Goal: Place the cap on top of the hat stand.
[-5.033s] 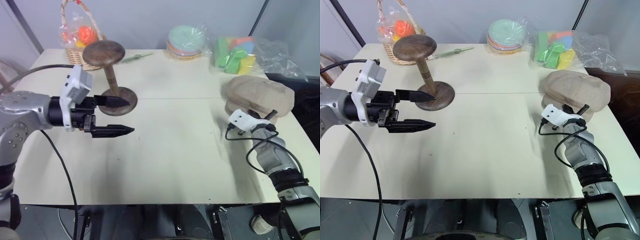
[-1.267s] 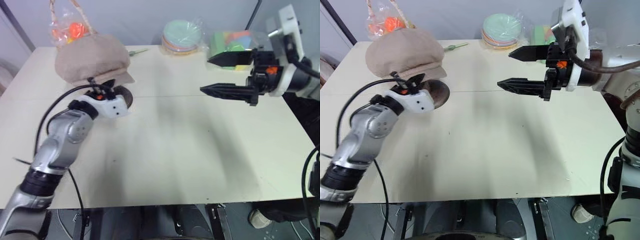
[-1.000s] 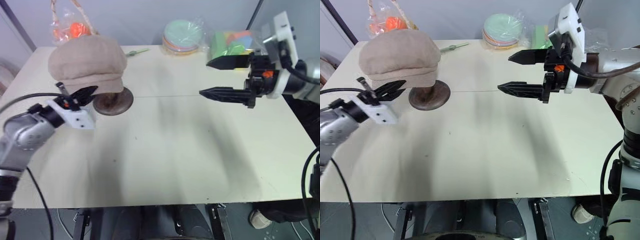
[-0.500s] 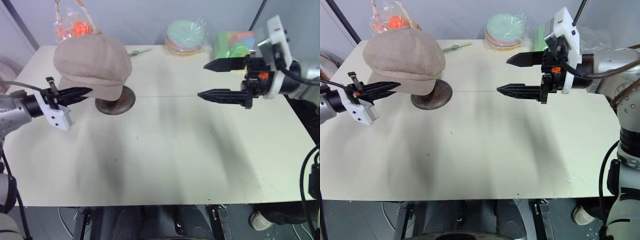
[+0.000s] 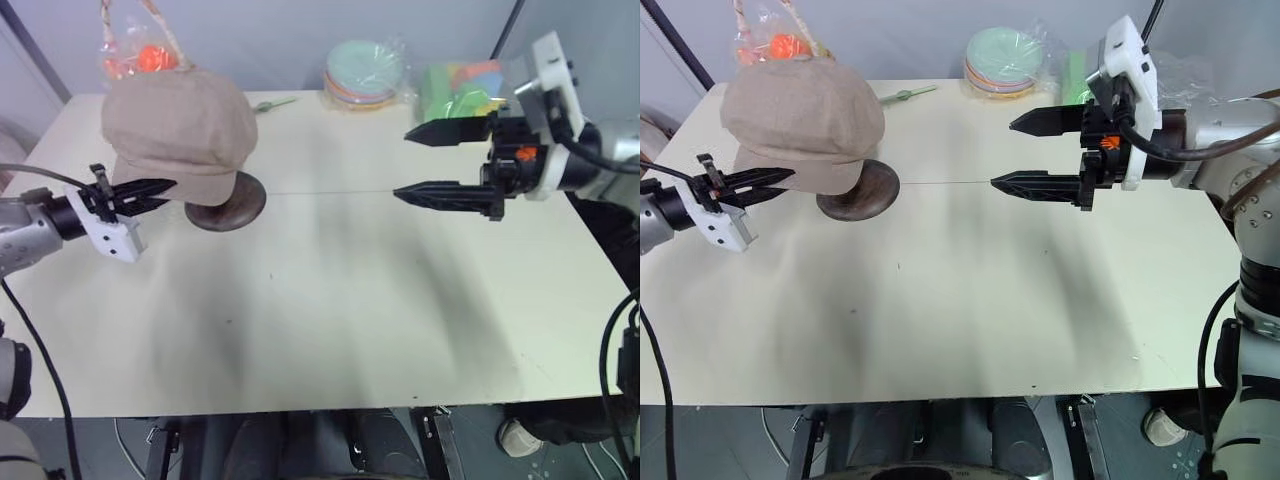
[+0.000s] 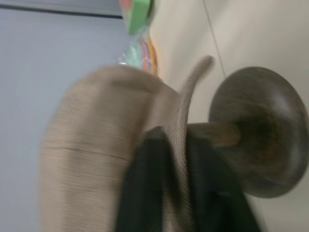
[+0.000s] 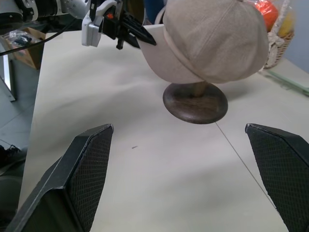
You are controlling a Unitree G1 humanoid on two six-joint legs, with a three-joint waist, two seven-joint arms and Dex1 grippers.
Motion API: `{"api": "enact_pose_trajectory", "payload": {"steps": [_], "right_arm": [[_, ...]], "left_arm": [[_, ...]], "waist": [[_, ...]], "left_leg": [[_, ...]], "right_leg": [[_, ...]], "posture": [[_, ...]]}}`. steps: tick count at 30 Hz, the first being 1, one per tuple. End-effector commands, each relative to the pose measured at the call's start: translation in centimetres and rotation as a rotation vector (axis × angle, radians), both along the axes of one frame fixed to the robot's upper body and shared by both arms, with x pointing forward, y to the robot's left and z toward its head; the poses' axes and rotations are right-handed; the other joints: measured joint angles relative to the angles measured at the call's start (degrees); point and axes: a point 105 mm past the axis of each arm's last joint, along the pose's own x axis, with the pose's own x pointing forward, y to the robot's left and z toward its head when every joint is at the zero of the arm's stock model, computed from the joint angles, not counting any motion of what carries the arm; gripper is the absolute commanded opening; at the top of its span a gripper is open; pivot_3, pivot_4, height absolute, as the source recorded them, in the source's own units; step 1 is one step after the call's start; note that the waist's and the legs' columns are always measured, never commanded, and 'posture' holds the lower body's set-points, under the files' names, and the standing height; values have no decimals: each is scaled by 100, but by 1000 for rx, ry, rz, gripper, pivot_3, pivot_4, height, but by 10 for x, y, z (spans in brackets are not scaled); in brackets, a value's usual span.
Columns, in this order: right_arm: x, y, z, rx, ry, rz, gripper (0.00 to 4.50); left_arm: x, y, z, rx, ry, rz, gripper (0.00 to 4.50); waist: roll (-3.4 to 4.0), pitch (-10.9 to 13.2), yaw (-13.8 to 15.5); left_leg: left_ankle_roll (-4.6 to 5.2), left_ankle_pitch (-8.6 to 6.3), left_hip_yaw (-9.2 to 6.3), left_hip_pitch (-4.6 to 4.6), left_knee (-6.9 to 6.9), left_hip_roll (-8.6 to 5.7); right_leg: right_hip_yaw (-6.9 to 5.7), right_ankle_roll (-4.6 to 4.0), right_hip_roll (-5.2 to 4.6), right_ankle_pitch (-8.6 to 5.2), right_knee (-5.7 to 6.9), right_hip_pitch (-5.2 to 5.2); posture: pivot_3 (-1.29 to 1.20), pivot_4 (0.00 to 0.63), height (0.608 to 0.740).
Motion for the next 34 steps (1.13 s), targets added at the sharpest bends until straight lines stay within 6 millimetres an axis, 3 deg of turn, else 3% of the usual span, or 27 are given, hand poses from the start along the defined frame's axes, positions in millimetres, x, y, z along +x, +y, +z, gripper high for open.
{"api": "enact_pose_trajectory", "payload": {"steps": [1,4,5,13,17,22,25,29,34], "right_arm": [[-3,0,9,9,-54,7,4500],[-1,1,8,11,-53,8,4500],[-1,1,8,12,-54,9,4500],[4,-3,0,15,-37,3,4500],[10,-12,-9,11,-7,-22,4500],[16,-23,-15,16,38,-30,4500],[21,-30,-17,15,50,-29,4500],[28,-34,-17,22,67,-21,4500],[34,-35,-17,29,67,-8,4500]], "left_arm": [[-7,5,13,-11,-51,-6,2600],[-12,6,11,-18,-57,-17,4247],[-13,6,11,-19,-59,-19,4437],[-39,17,0,-157,30,83,4437],[-55,33,-8,-436,322,343,4437],[-89,61,24,-976,595,527,4437],[-116,72,42,-1132,764,510,4437],[-141,91,49,-1157,884,534,4437],[-139,90,75,-1150,879,484,4437]], "waist": [[0,0,1],[0,0,2],[0,0,4],[0,0,-5],[2,1,-6],[7,5,12],[9,7,-3],[12,8,-15],[10,7,2]], "left_leg": [[0,0,0,0,0,0],[0,0,0,0,0,2],[0,0,0,0,0,3],[0,0,-1,-1,-4,13],[0,0,-15,2,-5,19],[0,-1,-19,9,-4,22],[0,-1,-11,14,-2,18],[0,-1,0,18,-5,8],[0,-1,-2,18,-3,12]], "right_leg": [[0,0,0,0,0,0],[0,0,-2,0,0,0],[0,0,-3,0,0,0],[5,0,-12,0,1,-4],[10,-2,-23,0,0,-4],[0,-5,-14,-3,-3,7],[-12,-5,0,-4,-8,18],[-8,-6,5,-5,-8,17],[-7,-8,9,-5,-9,17]], "posture": [[0,150,740],[0,150,740],[0,150,740],[0,150,740],[0,150,740],[0,150,740],[0,150,740],[0,150,740],[0,150,740]]}}
